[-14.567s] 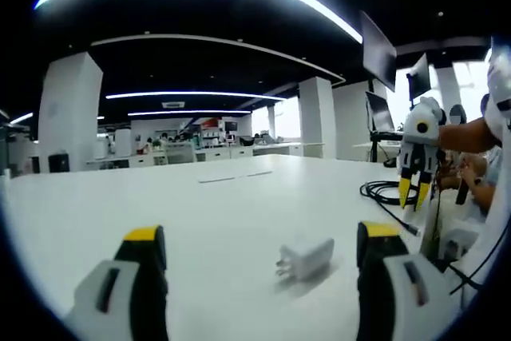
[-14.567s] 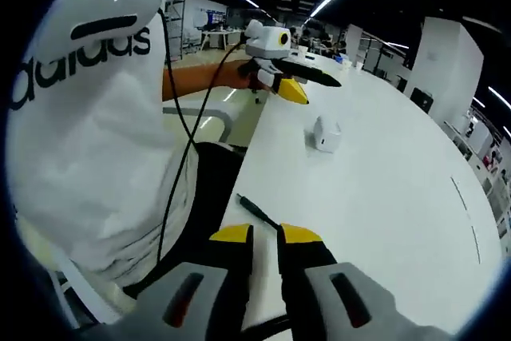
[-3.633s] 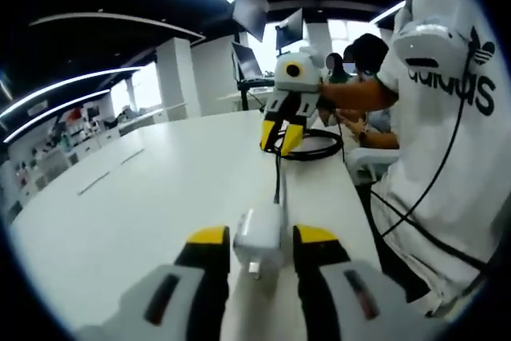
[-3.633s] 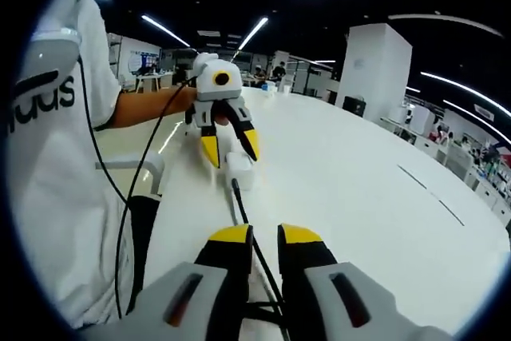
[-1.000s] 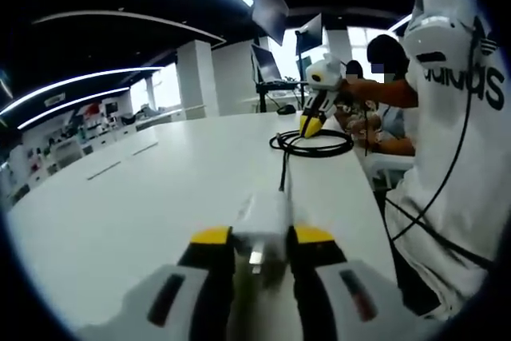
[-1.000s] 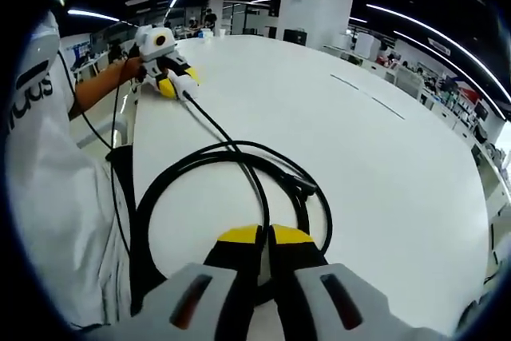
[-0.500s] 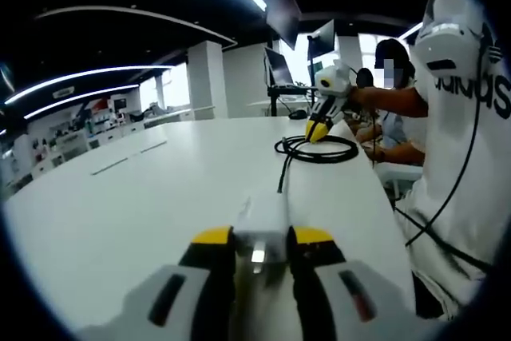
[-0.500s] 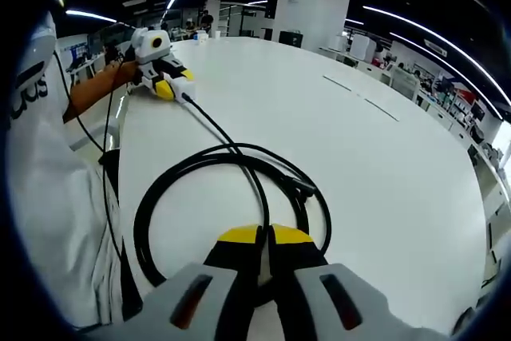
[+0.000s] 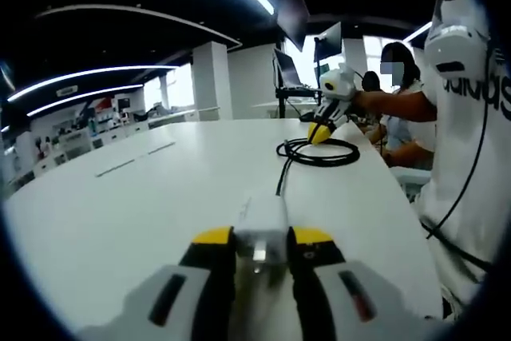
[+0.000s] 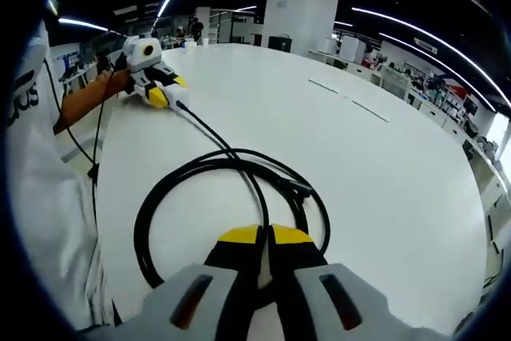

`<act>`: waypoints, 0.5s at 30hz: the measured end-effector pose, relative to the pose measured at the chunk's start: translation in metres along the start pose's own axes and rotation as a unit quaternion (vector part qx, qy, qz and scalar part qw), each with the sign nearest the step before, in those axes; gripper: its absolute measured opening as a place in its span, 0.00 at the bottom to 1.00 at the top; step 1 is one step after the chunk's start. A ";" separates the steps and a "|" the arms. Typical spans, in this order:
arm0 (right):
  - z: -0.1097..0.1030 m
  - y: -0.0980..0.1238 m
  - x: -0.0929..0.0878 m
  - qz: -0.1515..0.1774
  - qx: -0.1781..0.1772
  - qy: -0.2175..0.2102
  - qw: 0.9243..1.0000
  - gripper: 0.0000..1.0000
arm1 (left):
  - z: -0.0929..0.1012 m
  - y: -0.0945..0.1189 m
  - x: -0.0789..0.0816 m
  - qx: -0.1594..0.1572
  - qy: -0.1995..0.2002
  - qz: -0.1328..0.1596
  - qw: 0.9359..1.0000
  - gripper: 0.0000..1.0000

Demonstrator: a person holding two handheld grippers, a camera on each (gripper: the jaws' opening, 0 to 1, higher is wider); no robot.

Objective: Plug the desk Type‑C cable into the charger adapter.

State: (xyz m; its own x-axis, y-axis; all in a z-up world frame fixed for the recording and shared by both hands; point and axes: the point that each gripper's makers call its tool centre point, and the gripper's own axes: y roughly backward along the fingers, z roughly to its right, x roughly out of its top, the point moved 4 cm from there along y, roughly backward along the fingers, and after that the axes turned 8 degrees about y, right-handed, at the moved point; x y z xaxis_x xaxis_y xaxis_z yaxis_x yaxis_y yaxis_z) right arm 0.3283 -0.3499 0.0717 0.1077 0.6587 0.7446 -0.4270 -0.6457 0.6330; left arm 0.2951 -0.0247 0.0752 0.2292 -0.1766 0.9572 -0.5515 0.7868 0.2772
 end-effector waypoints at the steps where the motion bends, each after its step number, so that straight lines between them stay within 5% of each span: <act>1: 0.002 -0.001 0.001 0.000 -0.002 0.000 1.000 0.02 | -0.002 -0.001 0.001 0.001 0.001 0.000 1.000 0.24; 15: 0.023 -0.019 0.013 0.001 -0.013 0.007 1.000 0.02 | -0.030 -0.011 0.008 0.030 0.026 0.015 0.999 0.24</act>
State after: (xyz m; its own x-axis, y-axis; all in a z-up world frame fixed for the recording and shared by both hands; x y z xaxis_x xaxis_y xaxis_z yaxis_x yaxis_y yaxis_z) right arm 0.3584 -0.3378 0.0738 0.0940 0.6624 0.7432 -0.4499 -0.6377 0.6253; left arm 0.3272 -0.0173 0.0773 0.2529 -0.1209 0.9599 -0.6053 0.7542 0.2545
